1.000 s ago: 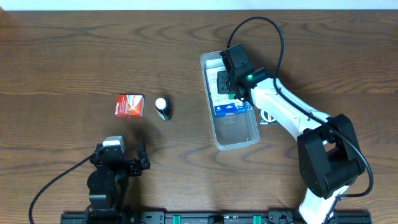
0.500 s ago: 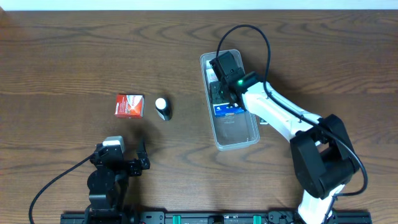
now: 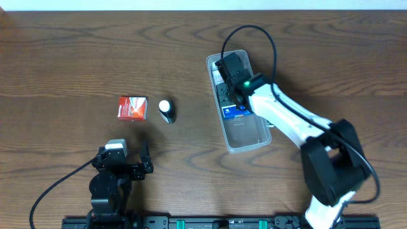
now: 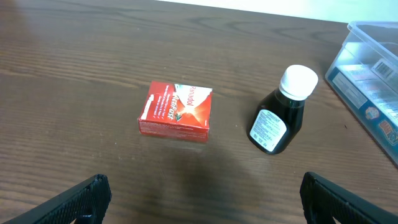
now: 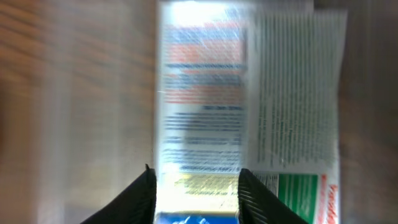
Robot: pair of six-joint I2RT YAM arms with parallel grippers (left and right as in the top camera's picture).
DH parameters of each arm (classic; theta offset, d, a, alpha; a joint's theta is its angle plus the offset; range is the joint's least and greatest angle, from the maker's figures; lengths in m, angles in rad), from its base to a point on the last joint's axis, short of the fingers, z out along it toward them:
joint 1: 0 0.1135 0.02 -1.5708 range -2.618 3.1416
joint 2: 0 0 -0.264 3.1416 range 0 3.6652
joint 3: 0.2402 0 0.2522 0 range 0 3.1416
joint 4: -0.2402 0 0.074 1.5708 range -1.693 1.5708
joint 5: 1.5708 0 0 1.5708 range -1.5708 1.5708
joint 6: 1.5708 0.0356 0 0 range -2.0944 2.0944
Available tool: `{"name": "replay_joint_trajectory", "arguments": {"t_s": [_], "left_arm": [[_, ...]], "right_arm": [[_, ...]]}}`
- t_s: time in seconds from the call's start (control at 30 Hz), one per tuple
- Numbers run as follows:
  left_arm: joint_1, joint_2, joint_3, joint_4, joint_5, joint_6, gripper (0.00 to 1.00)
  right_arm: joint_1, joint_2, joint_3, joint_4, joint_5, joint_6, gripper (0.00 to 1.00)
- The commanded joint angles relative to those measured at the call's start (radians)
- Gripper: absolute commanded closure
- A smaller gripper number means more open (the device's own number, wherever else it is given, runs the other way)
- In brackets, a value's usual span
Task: Pack container
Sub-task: 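Lower the white-and-green box into the container and release it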
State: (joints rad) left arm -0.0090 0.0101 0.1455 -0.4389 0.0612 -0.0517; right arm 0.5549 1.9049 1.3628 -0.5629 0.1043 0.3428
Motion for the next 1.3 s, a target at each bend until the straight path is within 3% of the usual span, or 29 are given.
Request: {"name": "replay_joint_trajectory", "arguments": {"t_s": [0.0,0.23,0.47,0.67,1.03,1.27], "left_arm": [[-0.003,-0.006,-0.019,0.000,0.006,-0.001,0.02],[-0.003,-0.006,-0.019,0.000,0.006,-0.001,0.02],[-0.003,-0.006,-0.019,0.000,0.006,-0.001,0.02],[-0.003,-0.006,-0.019,0.000,0.006,-0.001,0.02],[-0.003,-0.006,-0.019,0.000,0.006,-0.002,0.02],[-0.003,-0.006,-0.019,0.000,0.006,-0.001,0.02]], "right_arm": [[-0.008,-0.134,0.037,-0.006,-0.081,-0.028,0.57],[-0.004,-0.158,0.035,-0.085,-0.086,0.020,0.71],[0.011,-0.028,0.032,-0.134,-0.167,0.046,0.99],[0.056,0.026,0.032,-0.125,-0.285,0.063,0.99],[0.068,0.026,0.032,-0.033,-0.305,0.157,0.99],[0.033,-0.091,0.032,-0.051,-0.228,0.024,0.77]]}}
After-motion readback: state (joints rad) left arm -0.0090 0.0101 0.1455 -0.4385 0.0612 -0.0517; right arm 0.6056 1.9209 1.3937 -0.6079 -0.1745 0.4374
